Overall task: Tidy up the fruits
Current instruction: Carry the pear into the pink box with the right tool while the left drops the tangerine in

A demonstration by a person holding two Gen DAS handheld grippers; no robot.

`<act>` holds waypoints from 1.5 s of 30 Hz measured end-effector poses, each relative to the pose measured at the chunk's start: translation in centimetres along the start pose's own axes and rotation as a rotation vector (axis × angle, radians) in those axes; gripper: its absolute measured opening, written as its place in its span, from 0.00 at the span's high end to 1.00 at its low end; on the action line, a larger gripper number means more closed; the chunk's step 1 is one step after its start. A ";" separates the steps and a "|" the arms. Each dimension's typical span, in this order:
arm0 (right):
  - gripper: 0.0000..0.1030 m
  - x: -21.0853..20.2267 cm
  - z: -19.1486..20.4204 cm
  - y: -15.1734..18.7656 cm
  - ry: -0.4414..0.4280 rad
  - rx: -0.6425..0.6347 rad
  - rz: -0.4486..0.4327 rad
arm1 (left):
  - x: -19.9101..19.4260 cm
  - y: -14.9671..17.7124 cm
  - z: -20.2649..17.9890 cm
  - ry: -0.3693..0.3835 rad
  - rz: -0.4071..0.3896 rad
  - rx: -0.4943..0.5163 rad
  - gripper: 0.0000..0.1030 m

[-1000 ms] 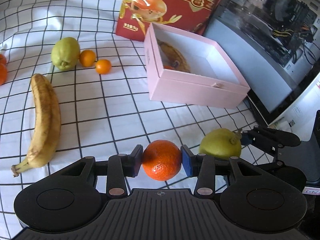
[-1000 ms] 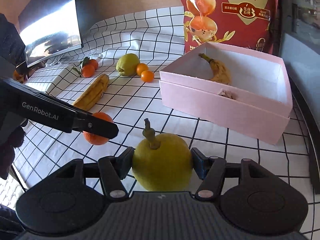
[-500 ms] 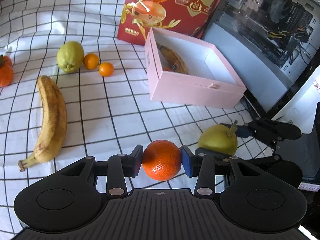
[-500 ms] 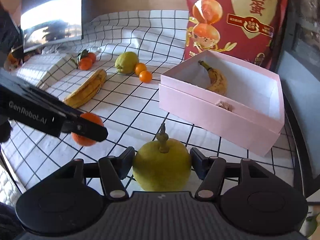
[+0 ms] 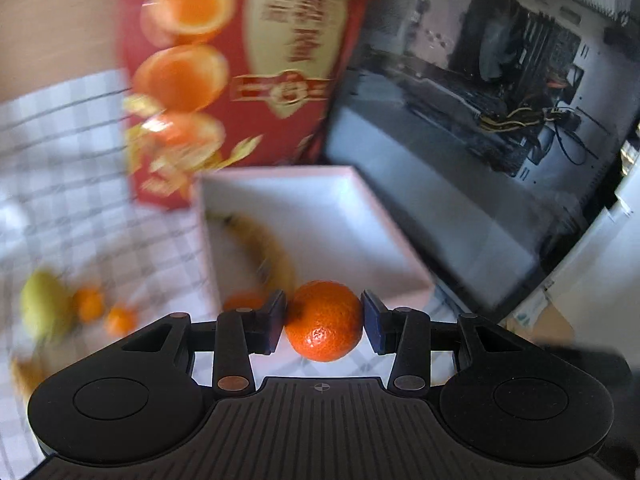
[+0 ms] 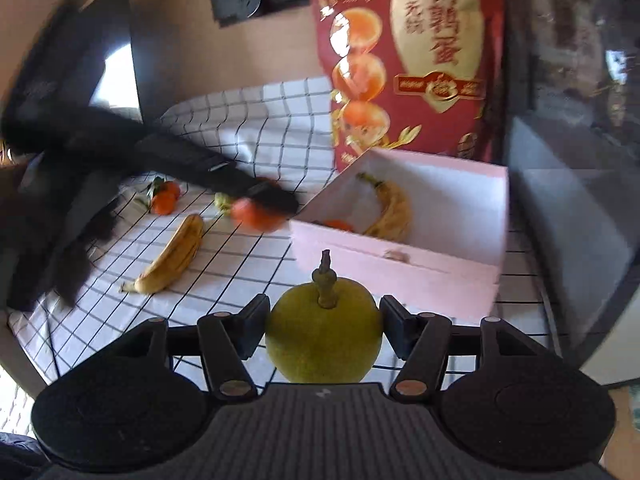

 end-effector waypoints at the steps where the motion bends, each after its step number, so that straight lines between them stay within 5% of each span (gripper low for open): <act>1: 0.41 -0.2 -0.2 0.1 0.009 0.010 -0.004 | 1.5 -1.7 -0.4 0.003 0.022 0.017 0.55; 5: 0.41 -0.8 -1.1 1.1 0.047 0.055 -0.006 | 7.1 -5.6 -1.6 -0.033 0.147 0.066 0.55; 10: 0.41 -1.2 -2.0 2.2 0.059 0.107 -0.012 | 12.1 -5.2 -3.3 -0.114 0.341 0.183 0.55; 16: 0.41 -0.6 -3.0 3.1 0.061 0.150 0.008 | 12.8 -5.1 -3.3 -0.118 0.377 0.153 0.56; 19: 0.41 -0.4 -3.2 2.6 0.059 0.152 0.006 | 11.0 -5.3 -2.5 -0.080 0.316 0.108 0.56; 23: 0.41 -1.0 -3.6 0.7 0.029 0.159 -0.030 | 4.3 -3.9 0.2 0.066 0.118 -0.056 0.56; 27: 0.41 -1.6 -4.2 -4.3 -0.012 0.159 -0.102 | -1.7 0.6 3.7 0.053 -0.040 -0.209 0.57; 31: 0.41 0.8 -5.2 -10.7 -0.059 0.200 -0.133 | -4.2 6.9 6.3 -0.025 -0.059 -0.335 0.57; 35: 0.41 7.5 -6.9 -14.6 -0.151 0.337 -0.036 | -5.7 11.9 8.5 -0.040 -0.054 -0.458 0.57; 39: 0.41 14.5 -7.5 -15.4 -0.150 0.438 0.077 | -6.9 15.4 10.9 -0.065 -0.048 -0.553 0.57; 45: 0.41 18.2 -6.5 -14.8 -0.083 0.436 0.135 | -8.2 18.1 13.9 -0.086 -0.067 -0.648 0.57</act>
Point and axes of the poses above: each gripper's, at about its wrist camera, not at the fingertips, and x roughly the way its jaws point, z to its left, y to its underside, the point moved 1 cm from there along x, roughly the way its jaws point, and after that the axes turned 11 degrees about z, right-handed, at the moved point
